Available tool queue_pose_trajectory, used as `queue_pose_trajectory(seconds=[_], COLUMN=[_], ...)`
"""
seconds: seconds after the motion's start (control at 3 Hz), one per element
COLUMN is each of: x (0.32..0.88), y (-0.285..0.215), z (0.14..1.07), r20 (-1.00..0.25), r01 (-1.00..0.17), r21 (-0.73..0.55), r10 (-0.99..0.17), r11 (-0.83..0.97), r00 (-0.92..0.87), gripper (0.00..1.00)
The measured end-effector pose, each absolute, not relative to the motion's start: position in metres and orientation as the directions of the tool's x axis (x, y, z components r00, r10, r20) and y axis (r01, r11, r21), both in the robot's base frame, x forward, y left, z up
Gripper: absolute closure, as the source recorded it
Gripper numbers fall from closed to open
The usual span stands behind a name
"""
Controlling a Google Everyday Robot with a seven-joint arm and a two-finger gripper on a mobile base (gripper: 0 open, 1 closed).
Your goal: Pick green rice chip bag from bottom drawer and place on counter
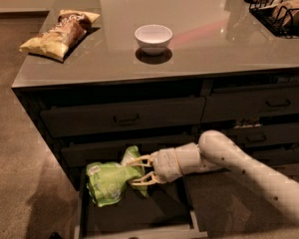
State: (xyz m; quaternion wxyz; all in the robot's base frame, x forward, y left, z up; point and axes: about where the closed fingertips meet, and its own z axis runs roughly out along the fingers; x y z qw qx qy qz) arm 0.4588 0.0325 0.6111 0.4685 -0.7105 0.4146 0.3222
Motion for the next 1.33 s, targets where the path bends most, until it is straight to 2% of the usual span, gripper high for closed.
queue_pose_trajectory(seconds=[0.67, 1.33], x=[0.510, 0.571], y=[0.039, 0.023], z=[0.712, 0.791], r20=[-0.818, -0.829], r01=[-0.892, -0.915], r21=[-0.390, -0.380], r10=[-0.358, -0.391], r11=[-0.228, -0.132], r00=[0.449, 0.401], gripper=[1.00, 1.00])
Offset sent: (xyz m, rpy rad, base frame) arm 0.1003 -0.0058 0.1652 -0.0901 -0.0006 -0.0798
